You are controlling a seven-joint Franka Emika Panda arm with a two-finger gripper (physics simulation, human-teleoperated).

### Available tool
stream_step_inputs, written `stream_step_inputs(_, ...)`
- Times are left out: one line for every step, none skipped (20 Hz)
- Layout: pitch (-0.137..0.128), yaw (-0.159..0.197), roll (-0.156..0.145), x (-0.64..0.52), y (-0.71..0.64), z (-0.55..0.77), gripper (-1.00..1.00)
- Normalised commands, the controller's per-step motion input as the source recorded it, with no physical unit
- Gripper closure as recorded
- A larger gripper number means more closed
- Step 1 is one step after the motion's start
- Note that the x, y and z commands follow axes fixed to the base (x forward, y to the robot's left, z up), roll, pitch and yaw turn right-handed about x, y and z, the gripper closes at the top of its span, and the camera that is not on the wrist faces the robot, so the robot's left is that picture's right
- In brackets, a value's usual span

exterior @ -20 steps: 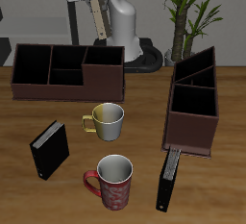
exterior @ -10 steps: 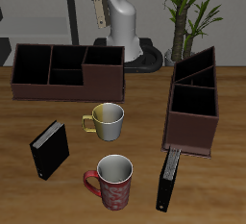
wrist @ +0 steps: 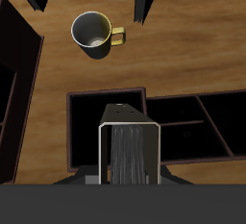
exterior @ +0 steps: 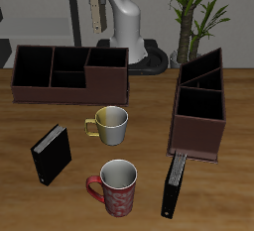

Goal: Place the yellow book into the back desk caddy's right compartment and place the left black book into the back desk caddy's right compartment

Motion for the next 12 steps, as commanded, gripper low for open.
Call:
stream_step_inputs(0.089,-0.028,0.054,0.08,-0.04,-0.24,1.0)
stream_step_inputs(0.029,0.02,-0.089,0.02,-0.16,-0.19,1.0)
stream_step_inputs(0.176,-0.055,-0.02,0.33,-0.09,-0.5,1.0)
stream_step_inputs(0.076,-0.018,-0.014,0.12,-0.04,-0.26,1.0)
stream_step_inputs(0.048,-0.003,0.008,0.1,0.0,-0.25,1.0)
stream_step_inputs(0.055,0.016,-0.012,0.11,-0.01,-0.29,1.0)
stream_step_inputs(0.062,0.009,0.016,0.04,0.0,-0.27,1.0)
stream_step_inputs(0.1,-0.057,0.018,0.17,0.0,-0.32,1.0)
stream_step_inputs(0.031,0.031,0.005,0.01,0.04,-0.25,1.0)
stream_step_inputs(0.03,0.026,0.017,0.09,0.05,-0.26,1.0)
stream_step_inputs(0.024,0.009,0.01,0.11,0.05,-0.26,1.0)
stream_step_inputs(0.097,-0.016,0.012,0.21,0.05,-0.34,1.0)
